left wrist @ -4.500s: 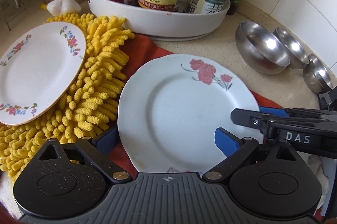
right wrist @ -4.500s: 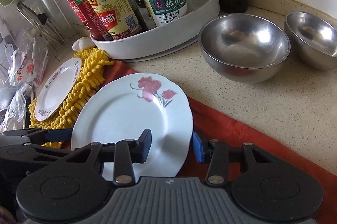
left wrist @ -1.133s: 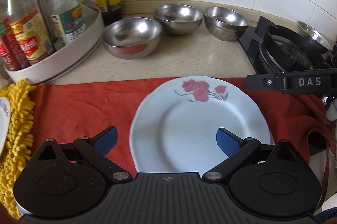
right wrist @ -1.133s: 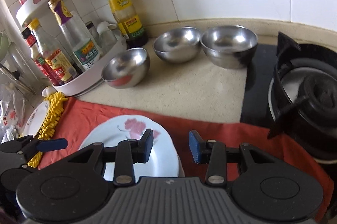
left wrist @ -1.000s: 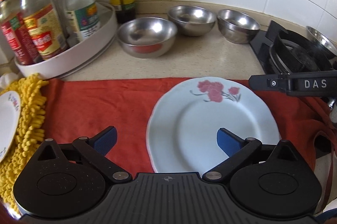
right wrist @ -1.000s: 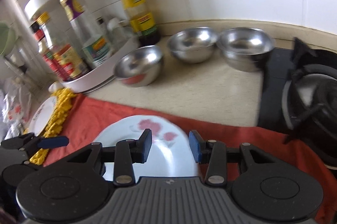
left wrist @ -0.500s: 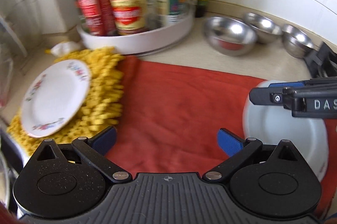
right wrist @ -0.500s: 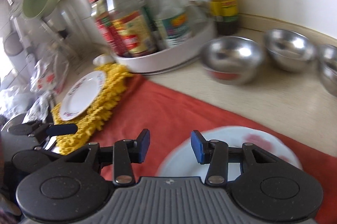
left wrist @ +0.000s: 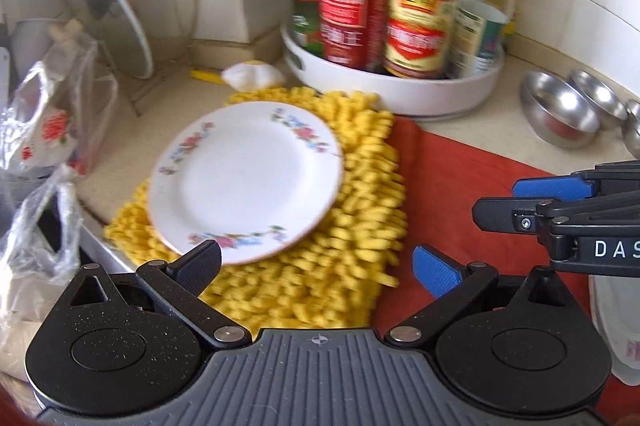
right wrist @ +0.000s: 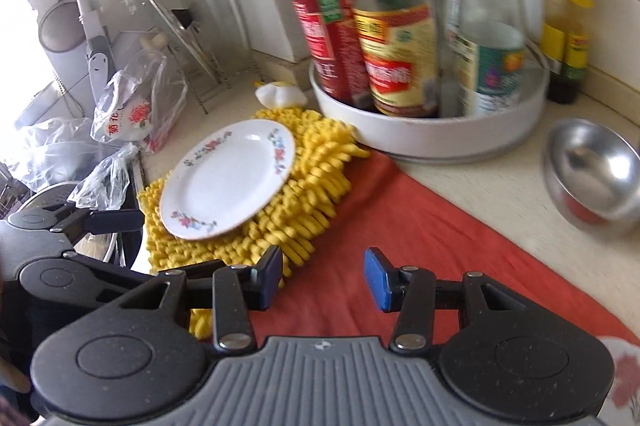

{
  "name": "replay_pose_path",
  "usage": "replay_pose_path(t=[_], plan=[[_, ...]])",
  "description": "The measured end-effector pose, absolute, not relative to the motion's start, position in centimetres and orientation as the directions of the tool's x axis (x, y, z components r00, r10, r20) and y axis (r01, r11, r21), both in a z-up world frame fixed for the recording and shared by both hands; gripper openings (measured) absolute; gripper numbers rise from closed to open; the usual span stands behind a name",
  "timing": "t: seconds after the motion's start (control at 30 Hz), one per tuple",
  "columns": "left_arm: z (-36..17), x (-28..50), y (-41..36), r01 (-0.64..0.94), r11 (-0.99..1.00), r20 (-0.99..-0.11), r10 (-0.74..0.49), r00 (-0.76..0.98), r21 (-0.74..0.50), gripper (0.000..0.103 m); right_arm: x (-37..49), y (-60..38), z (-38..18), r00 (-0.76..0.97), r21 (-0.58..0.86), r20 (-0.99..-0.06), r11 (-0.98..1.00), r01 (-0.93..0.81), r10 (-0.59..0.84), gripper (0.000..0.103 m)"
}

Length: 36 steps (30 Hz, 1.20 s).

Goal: Organize plates and bowls

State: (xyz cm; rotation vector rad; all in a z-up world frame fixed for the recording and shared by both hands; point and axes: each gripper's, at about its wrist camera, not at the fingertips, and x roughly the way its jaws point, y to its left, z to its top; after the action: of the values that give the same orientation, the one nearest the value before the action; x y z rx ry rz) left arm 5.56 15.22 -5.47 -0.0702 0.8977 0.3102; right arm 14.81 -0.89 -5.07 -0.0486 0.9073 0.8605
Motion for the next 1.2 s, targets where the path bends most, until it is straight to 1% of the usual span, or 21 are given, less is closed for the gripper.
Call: replay_pose_path(t=[0.37, 0.6, 0.83, 1.2], plan=[[-6.2, 4.7, 22.3, -0.388, 0.918, -0.777, 0.300, 0.554, 0.077, 0.103, 16.5, 6.2, -5.5, 0.300, 0.275, -0.717, 0.651, -0.708, 0.629, 0.044], [-7.1, 5.5, 25.6, -0.410, 0.912, -0.801, 0.261, 0.539, 0.021, 0.103, 18.8, 9.4, -6.9, 0.253, 0.323, -0.751, 0.673, -0.666, 0.610, 0.044], [-8.1, 6.5, 27.4, -0.402, 0.915, -0.815, 0.221, 0.535, -0.016, 0.103, 19.1, 10.7, -7.7, 0.242, 0.325, -0.763, 0.679, -0.658, 0.600, 0.044], [-9.2, 8.4, 28.4, -0.381, 0.924, -0.828, 0.201, 0.524, -0.017, 0.103, 19.9, 11.8, -8.4, 0.216, 0.340, -0.779, 0.686, -0.644, 0.589, 0.044]])
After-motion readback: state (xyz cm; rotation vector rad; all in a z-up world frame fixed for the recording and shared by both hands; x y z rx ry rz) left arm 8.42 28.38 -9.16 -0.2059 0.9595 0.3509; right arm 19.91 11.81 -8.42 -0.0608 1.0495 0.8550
